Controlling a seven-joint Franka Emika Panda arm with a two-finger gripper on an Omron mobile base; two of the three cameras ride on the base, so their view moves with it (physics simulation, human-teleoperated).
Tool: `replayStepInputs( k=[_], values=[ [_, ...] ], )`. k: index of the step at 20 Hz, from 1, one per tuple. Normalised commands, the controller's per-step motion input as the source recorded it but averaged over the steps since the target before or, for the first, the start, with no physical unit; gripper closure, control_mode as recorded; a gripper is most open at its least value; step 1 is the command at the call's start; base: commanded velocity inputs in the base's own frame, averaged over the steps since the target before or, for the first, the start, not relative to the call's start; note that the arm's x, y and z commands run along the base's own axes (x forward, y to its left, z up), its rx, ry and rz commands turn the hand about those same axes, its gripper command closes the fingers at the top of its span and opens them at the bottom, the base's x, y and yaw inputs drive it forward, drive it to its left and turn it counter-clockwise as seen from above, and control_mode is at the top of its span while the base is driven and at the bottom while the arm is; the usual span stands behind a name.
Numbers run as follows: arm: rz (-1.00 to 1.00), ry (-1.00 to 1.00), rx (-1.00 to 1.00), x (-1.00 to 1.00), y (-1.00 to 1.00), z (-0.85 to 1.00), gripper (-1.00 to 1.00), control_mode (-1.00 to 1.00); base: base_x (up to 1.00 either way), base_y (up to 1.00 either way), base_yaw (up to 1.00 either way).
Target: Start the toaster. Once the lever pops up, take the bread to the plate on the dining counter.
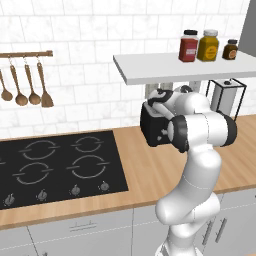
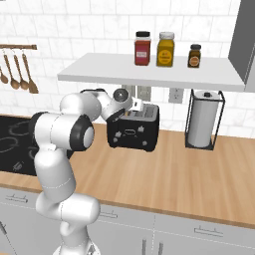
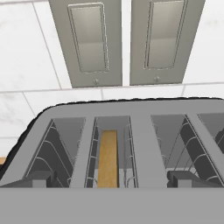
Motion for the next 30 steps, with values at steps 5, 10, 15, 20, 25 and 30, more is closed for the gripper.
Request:
replayStepInputs(
  k=[5,10,15,20,25,30],
  values=[
    [0.00,0.00,0.00,0.00,0.00,0.00,-1.00,-1.00,0.00,0.00,0.00],
    [0.00,0.00,0.00,0.00,0.00,0.00,-1.00,-1.00,0.00,0.00,0.00],
    [0.00,0.00,0.00,0.00,0.00,0.00,-1.00,-1.00,0.00,0.00,0.00],
    [0.00,0.00,0.00,0.00,0.00,0.00,-1.00,-1.00,0.00,0.00,0.00],
    [0.00,0.00,0.00,0.00,0.00,0.00,-1.00,-1.00,0.00,0.00,0.00],
    [0.00,0.00,0.00,0.00,0.00,0.00,-1.00,-1.00,0.00,0.00,0.00]
  ],
)
